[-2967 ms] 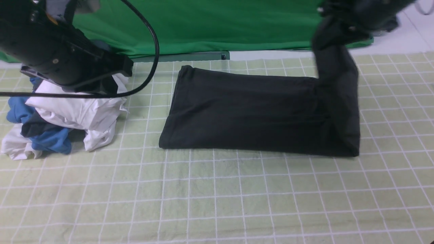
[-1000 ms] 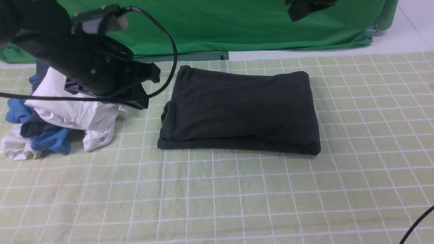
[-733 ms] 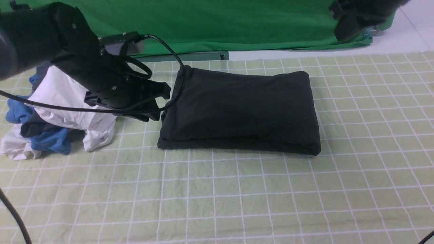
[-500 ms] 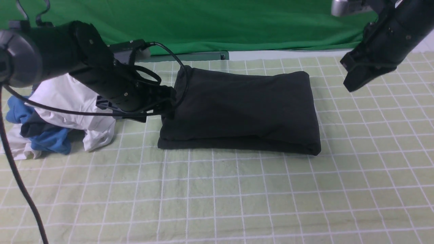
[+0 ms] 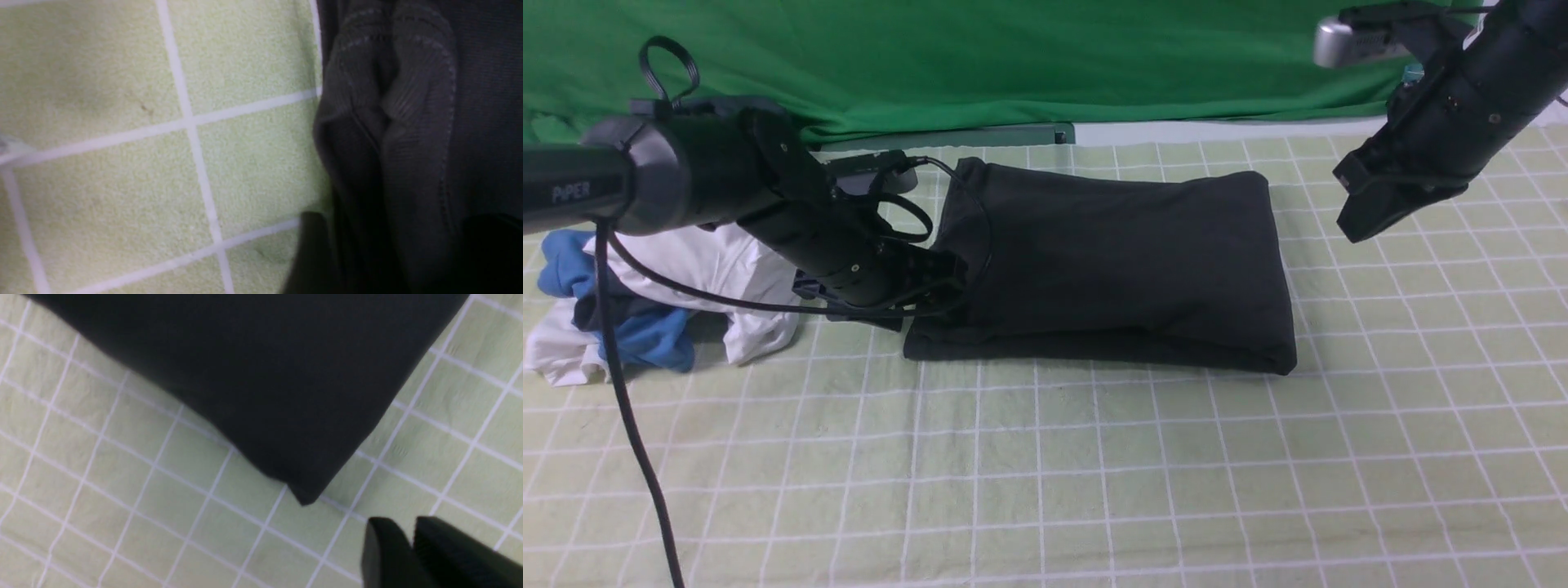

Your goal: Fold a long-sleeved shirt over a green coffee tablecloth.

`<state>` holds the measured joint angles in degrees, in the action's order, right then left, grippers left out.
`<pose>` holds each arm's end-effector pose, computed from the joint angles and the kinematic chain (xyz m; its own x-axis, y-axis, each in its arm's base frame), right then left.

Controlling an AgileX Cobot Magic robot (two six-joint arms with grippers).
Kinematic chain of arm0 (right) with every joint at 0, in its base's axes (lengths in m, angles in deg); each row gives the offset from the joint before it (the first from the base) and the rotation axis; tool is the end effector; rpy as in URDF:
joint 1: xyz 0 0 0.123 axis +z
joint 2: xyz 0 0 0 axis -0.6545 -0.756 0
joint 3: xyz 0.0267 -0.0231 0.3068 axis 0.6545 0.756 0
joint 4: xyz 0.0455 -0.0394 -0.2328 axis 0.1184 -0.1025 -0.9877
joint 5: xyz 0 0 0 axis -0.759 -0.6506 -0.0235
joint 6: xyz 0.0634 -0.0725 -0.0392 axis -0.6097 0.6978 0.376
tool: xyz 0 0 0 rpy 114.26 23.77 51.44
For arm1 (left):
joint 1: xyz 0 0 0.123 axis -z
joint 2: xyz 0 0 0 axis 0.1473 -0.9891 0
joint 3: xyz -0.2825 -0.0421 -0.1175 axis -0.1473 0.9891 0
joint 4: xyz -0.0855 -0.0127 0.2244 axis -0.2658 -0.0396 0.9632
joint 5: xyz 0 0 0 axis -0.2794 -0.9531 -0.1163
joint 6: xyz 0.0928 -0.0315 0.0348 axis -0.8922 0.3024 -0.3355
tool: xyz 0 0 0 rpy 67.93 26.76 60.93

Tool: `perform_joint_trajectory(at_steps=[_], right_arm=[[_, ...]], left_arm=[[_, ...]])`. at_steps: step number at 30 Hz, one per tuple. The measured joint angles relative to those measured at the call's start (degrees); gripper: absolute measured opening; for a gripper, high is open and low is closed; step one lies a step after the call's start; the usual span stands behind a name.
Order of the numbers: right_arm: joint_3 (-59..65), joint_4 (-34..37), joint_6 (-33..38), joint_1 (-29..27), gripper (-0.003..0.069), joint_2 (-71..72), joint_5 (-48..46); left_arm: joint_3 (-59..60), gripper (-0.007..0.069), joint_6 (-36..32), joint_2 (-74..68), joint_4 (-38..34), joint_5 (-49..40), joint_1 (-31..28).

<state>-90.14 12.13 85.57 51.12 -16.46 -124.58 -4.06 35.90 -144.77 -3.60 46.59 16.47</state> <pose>0.3802 0.1028 0.3063 -0.8407 -0.3830 -0.3829 -0.4857 0.8460 0.2201 0.4014 -0.0879 0.1720 -0.9440 0.0419 -0.3272 0.1498 0.9382 -0.3119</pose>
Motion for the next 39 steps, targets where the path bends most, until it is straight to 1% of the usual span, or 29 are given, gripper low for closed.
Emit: perform_joint_trajectory(at_steps=[1, 2, 3, 4, 5, 6, 7, 8, 12, 16, 19, 24, 26, 28, 29, 30, 31, 32, 34, 39], right_arm=[[0.1, 0.0, 0.0, 0.0, 0.0135, 0.0, 0.2], [1.0, -0.1, 0.0, 0.0, 0.0229, 0.0, 1.9], [1.2, -0.1, 0.0, 0.0, 0.0239, 0.0, 2.2], [1.9, -0.2, 0.0, 0.0, 0.0316, -0.2, 3.1], [2.4, -0.2, 0.0, 0.0, 0.0365, -0.4, 3.4], [2.7, -0.3, 0.0, 0.0, 0.0391, -0.7, 3.6], [3.4, -0.4, 0.0, 0.0, 0.0441, -1.4, 3.8], [4.1, -0.4, -0.1, 0.0, 0.0472, -2.3, 3.9], [5.6, 1.2, -0.2, 0.0, 0.0512, -5.6, 3.9], [5.9, 6.6, 0.0, 0.1, 0.0519, -9.2, 4.4], [6.0, 8.3, 0.0, 1.0, 0.052, -11.2, 6.2], [6.0, 9.8, 0.0, 2.7, 0.0521, -13.6, 7.6], [6.0, 10.2, 0.1, 3.9, 0.0512, -15.1, 8.1], [6.0, 9.9, 0.8, 4.6, 0.0472, -15.6, 8.5], [6.0, 9.9, 1.8, 4.8, 0.0402, -15.6, 9.0], [6.0, 9.9, 2.1, 4.9, 0.0274, -15.6, 9.4], [6.0, 9.9, 2.2, 5.0, 0.0231, -15.6, 9.6], [6.0, 10.0, 2.0, 5.0, 0.0139, -15.5, 9.6], [6.0, 10.0, 1.7, 5.0, 0.0108, -14.7, 9.0], [6.0, 8.6, 0.4, 5.5, 0.011, -11.8, 4.1]], left_arm=[[0.0, 0.043, 0.0, -0.1, -0.1, -0.1, 0.0], [0.0, 0.0309, -0.2, -0.2, -0.7, -0.9, 0.0], [0.0, 0.0309, -0.2, -0.2, -0.7, -1.1, 0.0], [0.0, 0.0178, -0.9, -0.3, -0.9, -1.7, 0.1], [0.0, 0.0113, -1.6, -0.4, -0.9, -1.9, 0.1], [0.0, 0.0088, -2.0, -0.4, -0.9, -2.0, 0.1], [0.0, 0.0055, -2.3, -0.4, -0.8, -2.2, 0.1], [0.0, 0.0048, -2.5, -0.3, -0.5, -2.4, 0.1], [0.0, 0.0043, -1.6, 0.8, 1.9, -4.2, 0.1], [0.0, 0.0042, 0.6, 3.7, 6.0, -6.0, 0.1], [0.0, 0.0042, 1.8, 5.1, 7.8, -6.6, 0.1], [0.0, 0.0042, 2.0, 5.4, 7.8, -7.0, 0.1], [0.0, 0.0042, 2.0, 5.4, 7.8, -7.5, 0.1], [0.0, 0.0042, 2.0, 5.4, 7.8, -8.2, 0.1], [0.0, 0.0042, 2.0, 5.4, 7.9, -8.8, 0.1], [0.0, 0.0042, 2.1, 5.4, 8.1, -9.3, 0.1], [0.0, 0.0041, 2.4, 5.5, 8.1, -9.7, 0.1], [0.0, 0.0041, 3.0, 5.6, 8.1, -10.2, 0.1], [0.0, 0.0041, 3.7, 6.1, 8.1, -11.3, 0.1], [1.3, 0.0041, 6.5, 8.8, 8.3, -13.4, 0.1]])
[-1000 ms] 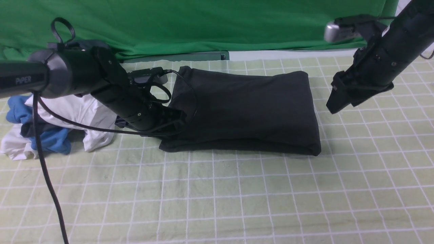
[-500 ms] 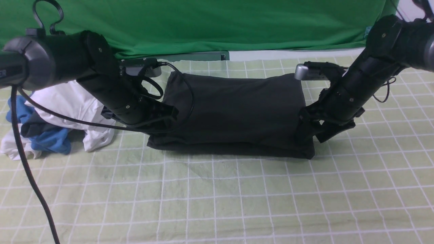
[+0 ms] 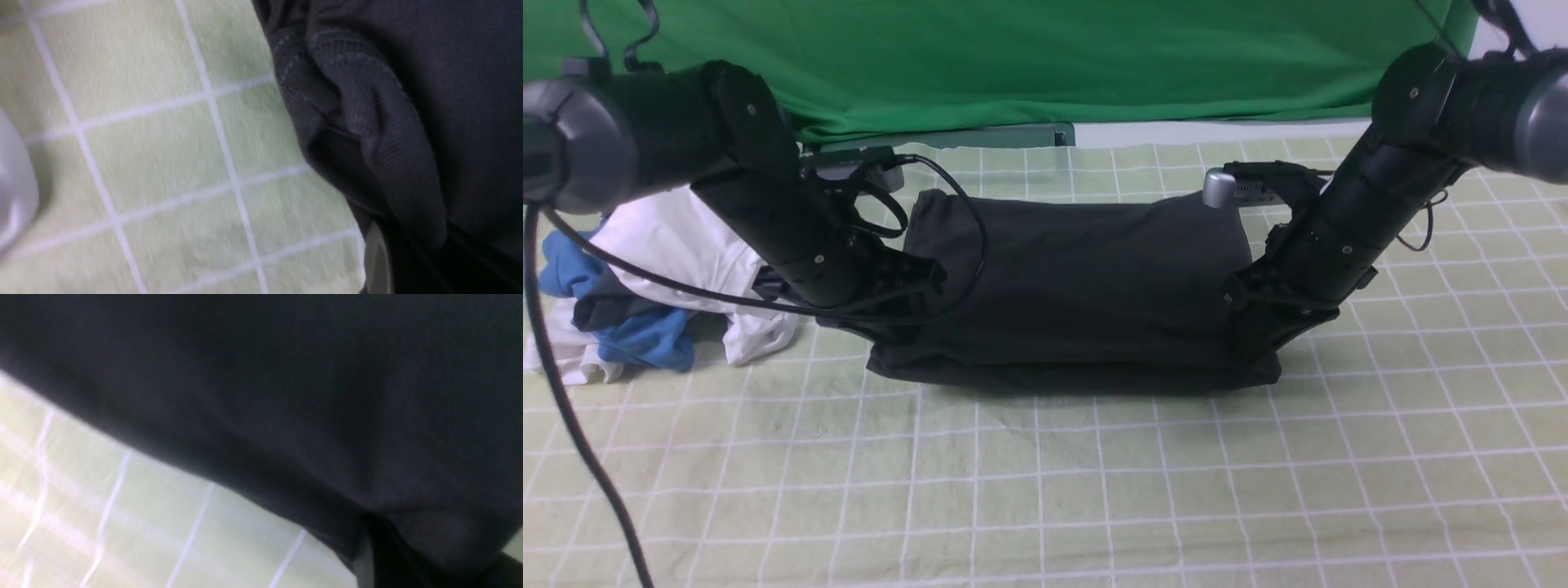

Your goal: Fold a long-sleeved shirt over a green coffee tablecloth.

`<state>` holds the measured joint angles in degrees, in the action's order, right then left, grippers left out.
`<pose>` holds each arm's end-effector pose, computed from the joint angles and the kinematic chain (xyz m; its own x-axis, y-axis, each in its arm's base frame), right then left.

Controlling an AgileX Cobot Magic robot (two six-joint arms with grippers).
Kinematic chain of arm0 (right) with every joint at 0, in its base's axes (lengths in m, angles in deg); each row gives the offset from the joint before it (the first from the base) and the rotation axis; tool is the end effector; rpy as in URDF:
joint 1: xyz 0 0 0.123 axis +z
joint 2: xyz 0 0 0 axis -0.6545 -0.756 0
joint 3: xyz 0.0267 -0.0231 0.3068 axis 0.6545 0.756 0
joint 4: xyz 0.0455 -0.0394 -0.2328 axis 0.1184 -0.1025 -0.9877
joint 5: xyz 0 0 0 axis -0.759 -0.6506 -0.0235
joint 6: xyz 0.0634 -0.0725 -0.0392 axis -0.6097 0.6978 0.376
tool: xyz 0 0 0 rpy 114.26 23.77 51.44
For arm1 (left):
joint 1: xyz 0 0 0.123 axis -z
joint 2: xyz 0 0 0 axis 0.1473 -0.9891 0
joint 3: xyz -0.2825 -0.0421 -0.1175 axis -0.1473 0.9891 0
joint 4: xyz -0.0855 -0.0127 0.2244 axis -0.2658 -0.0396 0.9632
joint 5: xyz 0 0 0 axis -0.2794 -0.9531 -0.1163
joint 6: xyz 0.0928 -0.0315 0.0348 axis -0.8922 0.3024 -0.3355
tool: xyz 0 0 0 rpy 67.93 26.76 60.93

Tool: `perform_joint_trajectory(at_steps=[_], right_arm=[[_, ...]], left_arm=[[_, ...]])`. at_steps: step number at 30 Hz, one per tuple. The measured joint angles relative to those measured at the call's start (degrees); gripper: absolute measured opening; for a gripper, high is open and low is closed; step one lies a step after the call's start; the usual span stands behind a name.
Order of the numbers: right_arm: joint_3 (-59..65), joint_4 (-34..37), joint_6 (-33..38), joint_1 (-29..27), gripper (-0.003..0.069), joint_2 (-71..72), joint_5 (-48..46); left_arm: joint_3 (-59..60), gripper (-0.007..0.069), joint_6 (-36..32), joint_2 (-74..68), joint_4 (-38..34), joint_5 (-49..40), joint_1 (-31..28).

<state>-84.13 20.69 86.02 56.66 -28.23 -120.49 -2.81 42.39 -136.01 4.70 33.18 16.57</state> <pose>0.3860 0.1556 0.2027 -0.9033 -0.3899 -0.1790 -0.4288 0.8072 0.4055 0.3615 -0.0808 0.2180 -0.9691 0.1123 -0.2197 0.1723 0.9453 -0.2771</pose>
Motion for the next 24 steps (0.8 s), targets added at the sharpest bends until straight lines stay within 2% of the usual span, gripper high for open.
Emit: perform_joint_trajectory(at_steps=[3, 7, 15, 20, 23, 24], right_arm=[[1.3, -4.2, -2.5, 2.1, 0.011, 4.4, -3.7], [7.6, -7.4, -4.5, 5.3, 0.011, 9.8, -3.5], [28.4, -8.1, -9.6, 11.9, 0.011, 24.9, 6.5], [35.0, -8.2, -10.6, 14.6, 0.0124, 28.3, 11.8], [36.8, -9.2, -10.8, 15.0, 0.0213, 28.4, 13.9], [36.8, -10.1, -10.8, 15.0, 0.0279, 28.3, 14.1]], left_arm=[[5.0, 0.0041, 1.6, 4.2, -0.5, -0.1, 0.1], [14.5, 0.004, 3.3, 11.4, -1.2, 1.3, 1.0], [33.7, 0.004, 8.8, 25.8, -1.9, 7.1, 6.0], [37.9, 0.0043, 10.4, 29.1, -3.1, 9.0, 6.5], [38.3, 0.008, 11.5, 29.3, -3.2, 9.3, 6.7], [38.4, 0.0111, 12.0, 29.3, -3.1, 9.2, 6.7]])
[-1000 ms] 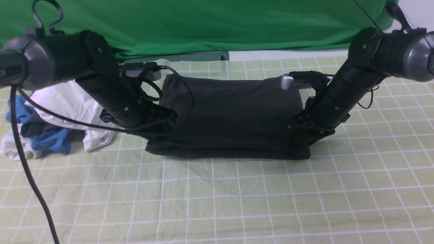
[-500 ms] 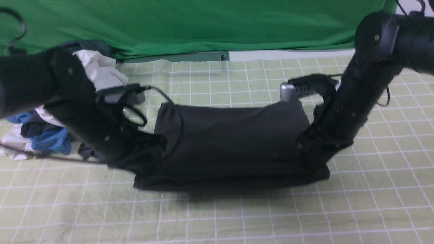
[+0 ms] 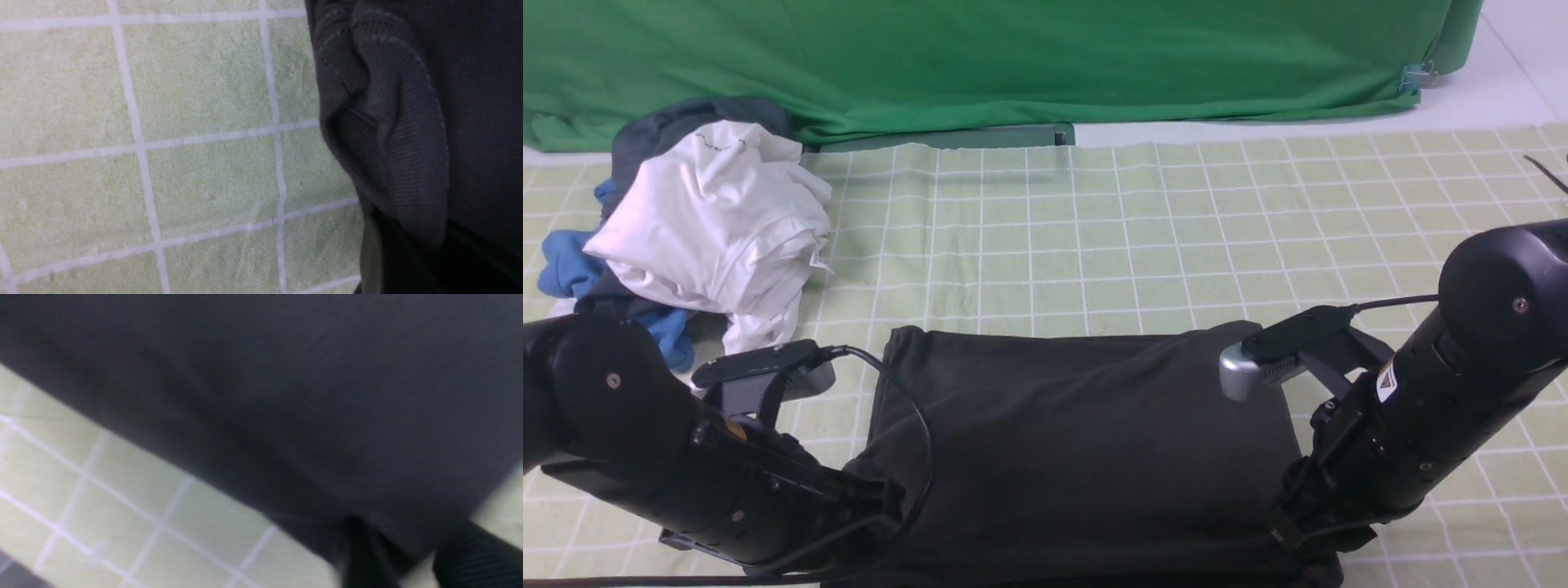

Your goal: Fold a long-sleeved shirt over a green coffee tablecloth.

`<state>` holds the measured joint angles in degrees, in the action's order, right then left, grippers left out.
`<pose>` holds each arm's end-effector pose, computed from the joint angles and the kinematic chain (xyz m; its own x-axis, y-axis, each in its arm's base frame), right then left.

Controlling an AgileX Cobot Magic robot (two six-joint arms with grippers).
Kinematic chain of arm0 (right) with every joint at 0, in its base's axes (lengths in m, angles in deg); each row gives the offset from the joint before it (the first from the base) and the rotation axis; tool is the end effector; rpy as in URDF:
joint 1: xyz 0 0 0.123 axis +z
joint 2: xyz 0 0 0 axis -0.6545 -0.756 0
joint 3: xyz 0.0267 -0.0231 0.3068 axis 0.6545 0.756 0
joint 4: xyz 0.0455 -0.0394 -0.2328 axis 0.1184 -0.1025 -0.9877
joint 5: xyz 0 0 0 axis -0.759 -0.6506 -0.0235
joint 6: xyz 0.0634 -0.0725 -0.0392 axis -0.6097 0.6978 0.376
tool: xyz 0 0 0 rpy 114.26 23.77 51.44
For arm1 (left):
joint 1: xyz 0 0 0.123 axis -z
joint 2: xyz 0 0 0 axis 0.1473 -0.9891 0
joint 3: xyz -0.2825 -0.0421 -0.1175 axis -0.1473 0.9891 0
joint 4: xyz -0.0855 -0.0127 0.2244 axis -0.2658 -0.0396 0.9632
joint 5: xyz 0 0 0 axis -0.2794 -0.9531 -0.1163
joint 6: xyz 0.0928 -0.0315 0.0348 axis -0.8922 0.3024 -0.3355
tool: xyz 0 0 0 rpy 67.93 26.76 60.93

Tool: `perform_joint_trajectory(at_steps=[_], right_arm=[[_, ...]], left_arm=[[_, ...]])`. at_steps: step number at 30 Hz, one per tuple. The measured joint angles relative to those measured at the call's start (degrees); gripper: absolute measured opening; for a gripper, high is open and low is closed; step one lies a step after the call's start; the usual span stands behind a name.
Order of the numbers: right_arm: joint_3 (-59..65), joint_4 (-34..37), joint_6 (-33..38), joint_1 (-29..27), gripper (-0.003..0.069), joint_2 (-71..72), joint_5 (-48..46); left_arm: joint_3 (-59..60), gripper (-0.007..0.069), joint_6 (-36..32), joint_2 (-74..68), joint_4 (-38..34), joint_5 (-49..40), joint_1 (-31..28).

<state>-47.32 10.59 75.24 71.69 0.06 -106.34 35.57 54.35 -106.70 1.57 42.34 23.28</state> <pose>0.2153 0.1577 0.2173 -0.8515 -0.4918 -0.1821 -0.5235 0.8174 0.2403 0.1852 -0.0784 0.2086 -0.9882 -0.0519 -0.1439 -0.0020 0.9450 -0.3270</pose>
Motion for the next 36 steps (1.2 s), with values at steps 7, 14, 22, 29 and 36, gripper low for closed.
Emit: perform_joint_trajectory(at_steps=[7, 14, 22, 29, 36], right_arm=[[-0.5, -2.9, -0.2, 0.0, 0.0449, 0.7, -0.1], [-2.9, -10.3, -2.5, 0.0, 0.0247, 10.8, -4.2], [-4.6, -24.6, -10.8, 0.0, 0.0185, 32.8, -4.1], [-2.6, -29.5, -13.7, 0.0, 0.0053, 58.7, 9.4], [7.4, -33.0, -14.3, 0.0, 0.0003, 78.2, 17.5]], left_arm=[[0.1, 0.0421, 0.0, 0.5, 2.4, -3.6, 0.0], [-1.5, 0.0571, 0.0, 4.8, 4.0, -8.9, 0.0], [-2.5, 0.0303, 0.0, 21.5, 5.9, -12.2, 0.0], [-2.5, 0.0013, 0.0, 47.0, 9.5, -7.1, 0.0], [1.5, 0.0004, 0.0, 65.2, 11.8, 0.0, 0.0]])
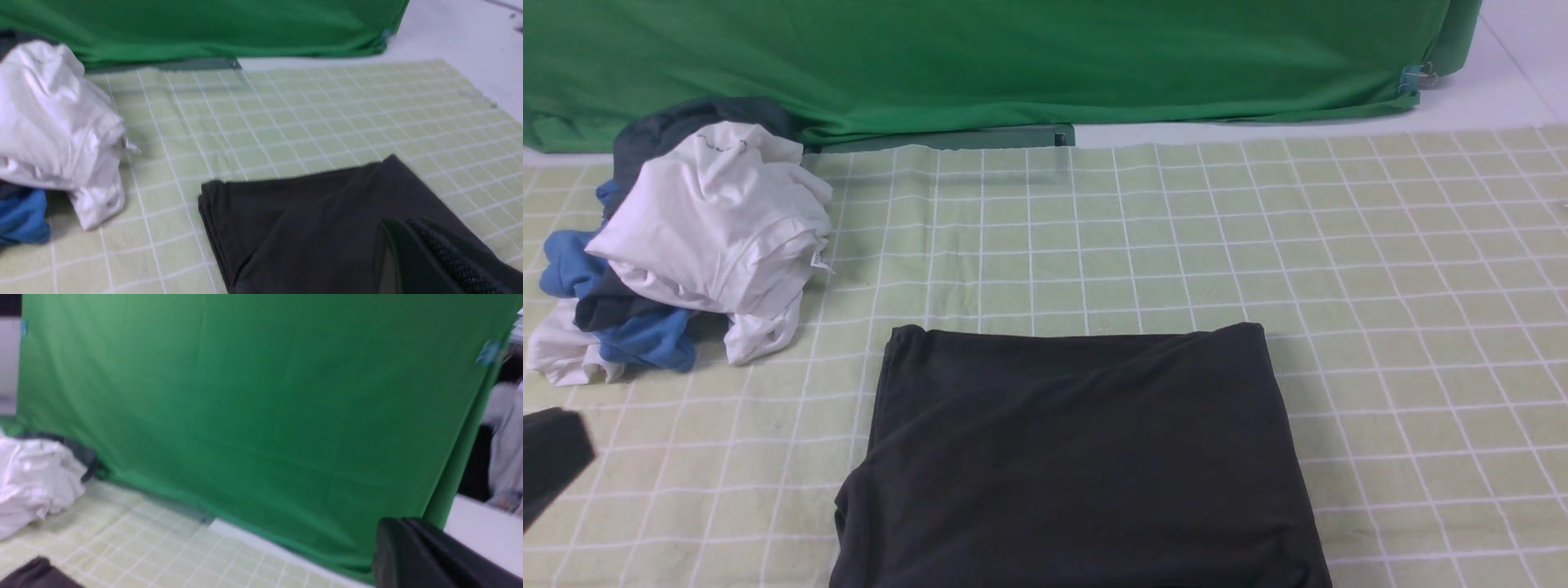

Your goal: Fold a long-sleeved shirt over a green coffee tablecloth.

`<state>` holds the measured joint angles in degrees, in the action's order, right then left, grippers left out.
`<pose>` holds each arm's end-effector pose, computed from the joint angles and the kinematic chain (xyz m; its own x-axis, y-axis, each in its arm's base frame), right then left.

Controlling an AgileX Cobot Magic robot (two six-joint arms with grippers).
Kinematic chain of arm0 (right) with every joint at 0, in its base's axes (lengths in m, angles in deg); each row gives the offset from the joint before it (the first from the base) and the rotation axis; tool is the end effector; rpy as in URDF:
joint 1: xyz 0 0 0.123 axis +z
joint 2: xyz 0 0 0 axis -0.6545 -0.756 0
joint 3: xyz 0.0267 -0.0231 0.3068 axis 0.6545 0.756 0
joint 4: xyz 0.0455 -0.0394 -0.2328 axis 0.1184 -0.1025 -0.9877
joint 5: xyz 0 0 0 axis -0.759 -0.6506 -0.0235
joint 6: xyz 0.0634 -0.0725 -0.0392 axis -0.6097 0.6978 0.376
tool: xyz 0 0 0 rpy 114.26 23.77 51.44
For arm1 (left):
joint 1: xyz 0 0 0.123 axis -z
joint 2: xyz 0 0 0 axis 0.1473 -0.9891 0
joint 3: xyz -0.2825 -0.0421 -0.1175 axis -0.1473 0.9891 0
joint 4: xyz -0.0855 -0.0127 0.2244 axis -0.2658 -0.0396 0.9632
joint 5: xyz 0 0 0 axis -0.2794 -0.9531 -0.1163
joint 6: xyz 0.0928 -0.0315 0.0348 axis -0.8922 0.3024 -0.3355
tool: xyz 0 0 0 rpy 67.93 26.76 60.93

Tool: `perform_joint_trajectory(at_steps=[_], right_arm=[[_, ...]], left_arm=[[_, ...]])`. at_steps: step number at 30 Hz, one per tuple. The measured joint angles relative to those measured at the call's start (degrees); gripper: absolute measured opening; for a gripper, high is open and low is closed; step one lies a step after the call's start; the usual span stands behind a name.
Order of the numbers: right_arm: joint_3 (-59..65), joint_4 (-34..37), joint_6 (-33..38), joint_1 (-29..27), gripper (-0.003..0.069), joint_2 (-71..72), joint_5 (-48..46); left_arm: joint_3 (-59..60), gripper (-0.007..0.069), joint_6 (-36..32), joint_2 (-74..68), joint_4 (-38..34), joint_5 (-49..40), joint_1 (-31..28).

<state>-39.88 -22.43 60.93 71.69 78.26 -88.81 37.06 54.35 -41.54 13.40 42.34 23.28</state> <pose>-0.0058 -0.0178 0.3972 0.1907 -0.0912 -0.9774 -0.3797 0.9113 -0.1591 0.0067 -0.0171 0.3279 -0.2986 -0.0837 -0.9507 0.3428 0.9203 -0.1887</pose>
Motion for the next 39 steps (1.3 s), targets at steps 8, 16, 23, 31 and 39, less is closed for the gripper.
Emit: perform_joint_trajectory(at_steps=[8, 16, 23, 31, 39], right_arm=[[7.6, -0.5, -6.0, 0.0, 0.0002, 10.9, 7.6], [8.0, -0.5, -11.6, 0.0, 0.0033, 11.4, 9.1], [8.0, -0.5, -11.8, 0.0, 0.0053, 11.4, 9.2], [8.0, -0.5, -11.9, 0.0, 0.0076, 11.4, 9.2], [8.0, -0.5, -11.9, 0.0, 0.0104, 11.4, 9.2]], left_arm=[[9.1, 0.0011, 0.0, 6.0, 0.2, 8.8, 0.0], [13.6, 0.0013, 0.0, 6.0, -1.7, 19.1, 0.0], [13.6, 0.0014, 0.0, 6.0, -1.2, 20.6, 0.0], [13.6, 0.0014, 0.0, 6.0, 1.5, 20.6, 0.0], [13.6, 0.0014, -0.7, 6.0, 2.3, 20.6, 0.0]])
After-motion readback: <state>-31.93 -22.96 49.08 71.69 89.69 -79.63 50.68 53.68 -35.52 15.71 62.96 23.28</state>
